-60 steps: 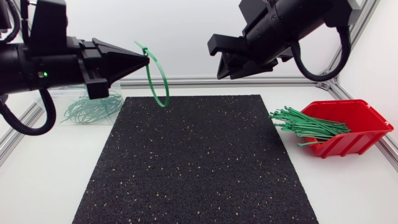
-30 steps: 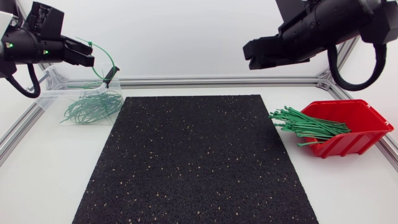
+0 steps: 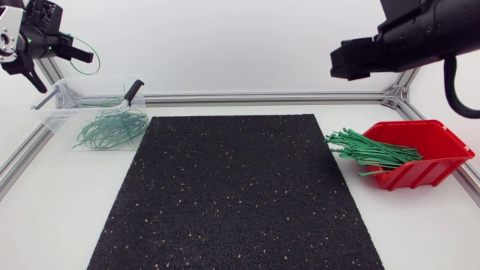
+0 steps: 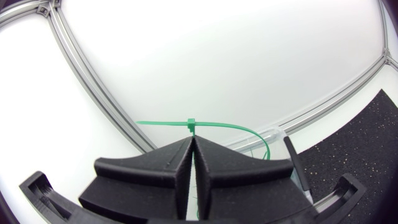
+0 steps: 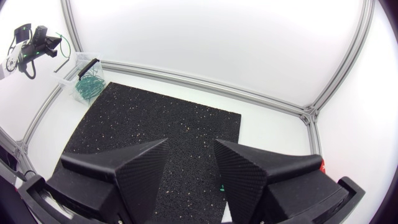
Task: Take a green cable tie from the red box, thread the tail through the head to close it, then place it in the transparent bin on the left.
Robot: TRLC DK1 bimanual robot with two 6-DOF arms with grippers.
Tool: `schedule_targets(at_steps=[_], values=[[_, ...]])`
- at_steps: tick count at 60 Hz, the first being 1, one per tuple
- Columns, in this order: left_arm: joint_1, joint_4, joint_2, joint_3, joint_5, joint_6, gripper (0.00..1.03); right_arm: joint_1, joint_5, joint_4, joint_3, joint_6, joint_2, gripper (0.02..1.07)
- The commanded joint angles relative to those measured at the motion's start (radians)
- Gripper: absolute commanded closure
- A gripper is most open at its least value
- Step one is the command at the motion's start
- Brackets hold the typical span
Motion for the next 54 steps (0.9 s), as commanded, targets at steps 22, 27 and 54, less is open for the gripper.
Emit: schedule_targets(at_steps=[22, 27, 54], values=[[0.025, -0.024, 0.156, 0.133, -0.163, 0.063, 0.04, -0.018, 0.011, -0.031, -0.081, -0.037, -0.097, 0.5], [0.022, -0.04, 0.16, 0.135, -0.166, 0.063, 0.03, -0.017, 0.011, -0.034, -0.08, -0.037, -0.109, 0.5], [-0.035, -0.153, -0.014, 0.043, -0.197, 0.005, 0.03, -0.09, 0.013, 0.0, -0.096, -0.064, -0.198, 0.46]])
